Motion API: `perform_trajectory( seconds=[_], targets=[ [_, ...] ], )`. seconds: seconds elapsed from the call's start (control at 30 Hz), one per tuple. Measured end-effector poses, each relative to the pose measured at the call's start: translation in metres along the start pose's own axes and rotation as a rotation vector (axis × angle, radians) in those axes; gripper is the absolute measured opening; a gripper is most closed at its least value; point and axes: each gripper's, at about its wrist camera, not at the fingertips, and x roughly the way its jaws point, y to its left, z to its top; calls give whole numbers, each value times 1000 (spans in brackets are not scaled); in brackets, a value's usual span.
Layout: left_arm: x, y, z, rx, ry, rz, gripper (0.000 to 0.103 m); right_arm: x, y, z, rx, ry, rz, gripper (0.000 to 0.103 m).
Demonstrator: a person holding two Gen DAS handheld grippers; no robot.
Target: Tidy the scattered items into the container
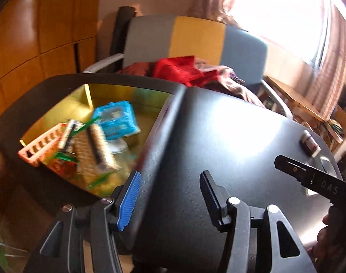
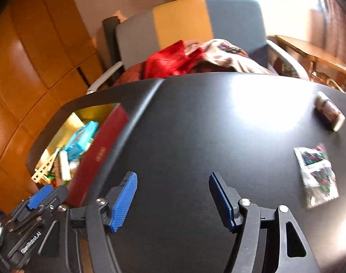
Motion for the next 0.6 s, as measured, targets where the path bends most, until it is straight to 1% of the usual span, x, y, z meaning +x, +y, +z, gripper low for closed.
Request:
perform_trajectory(
  seconds=[0.13, 0.2, 0.33, 0.47, 0.6],
  targets=[
    [0, -15, -7, 40, 9, -21, 55, -8, -38, -9, 69, 2, -51, 67],
    [0, -17, -9, 39, 13, -25, 55, -12, -55, -12, 97, 1, -77, 67],
    [3, -18, -13, 36, 26, -21, 55, -21, -74, -18, 133, -7, -102, 67],
    [2, -15, -16, 44, 29, 6, 55, -24, -69, -26, 116, 0, -101, 67],
    [-4, -2, -22, 29, 23, 53, 55, -23, -37, -32, 27, 1, -91, 69]
  ],
)
